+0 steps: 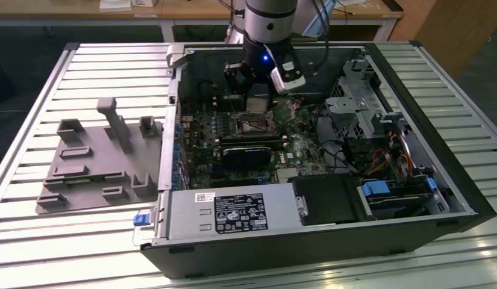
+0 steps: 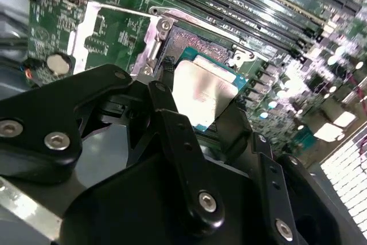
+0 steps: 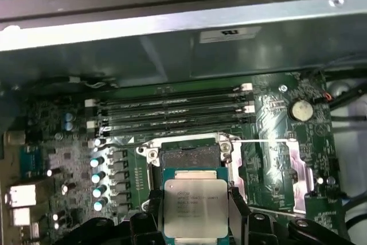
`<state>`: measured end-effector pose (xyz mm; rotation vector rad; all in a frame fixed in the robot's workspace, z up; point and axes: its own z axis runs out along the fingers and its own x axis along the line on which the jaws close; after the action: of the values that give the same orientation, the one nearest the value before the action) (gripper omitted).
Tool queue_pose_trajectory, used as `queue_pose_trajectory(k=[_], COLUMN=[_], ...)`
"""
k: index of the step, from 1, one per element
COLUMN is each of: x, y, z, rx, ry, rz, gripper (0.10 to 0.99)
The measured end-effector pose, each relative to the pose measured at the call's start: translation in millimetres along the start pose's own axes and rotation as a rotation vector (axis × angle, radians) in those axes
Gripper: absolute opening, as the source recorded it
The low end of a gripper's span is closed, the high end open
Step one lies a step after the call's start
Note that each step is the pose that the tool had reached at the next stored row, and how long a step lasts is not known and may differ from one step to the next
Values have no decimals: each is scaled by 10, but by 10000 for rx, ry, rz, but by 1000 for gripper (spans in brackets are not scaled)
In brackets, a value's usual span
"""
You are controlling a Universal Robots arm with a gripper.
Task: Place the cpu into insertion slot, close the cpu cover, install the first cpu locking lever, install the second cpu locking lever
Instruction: 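Place the cpu into insertion slot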
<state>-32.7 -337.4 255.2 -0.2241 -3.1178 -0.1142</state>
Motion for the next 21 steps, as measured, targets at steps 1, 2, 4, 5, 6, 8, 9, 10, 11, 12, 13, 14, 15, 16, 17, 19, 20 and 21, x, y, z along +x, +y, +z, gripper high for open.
queue_pose_trajectory(k=[1,2,4,5,6,8,9,10,11,12,13,14,15,16,17,19,20,21], x=[0,0,0,0,0,0,0,0,0,0,0,0,0,-1,-1,-1,0,-1], y=[0,0,-1,-1,-1,-2,-2,-2,-2,-2,-2,-2,-2,-2,-2,-2,-2,-2], z=[3,6,11,13,16,19,20,22,23,24,25,26,27,27,29,31,32,32], rx=[-4,-7,-13,-16,-20,-24,-28,-32,-35,-39,-41,-45,-49,-51,-55,-61,-64,-66], ry=[-13,-27,-53,-65,-78,-103,-117,-130,-142,-155,-168,-181,-194,-207,-220,-247,-260,-273], rz=[179,371,730,908,1088,1442,1626,1797,1973,2145,2325,2503,2683,2862,3057,3416,3595,3766], gripper=[537,537,537,537,537,537,537,537,537,537,537,537,537,537,537,537,537,537])
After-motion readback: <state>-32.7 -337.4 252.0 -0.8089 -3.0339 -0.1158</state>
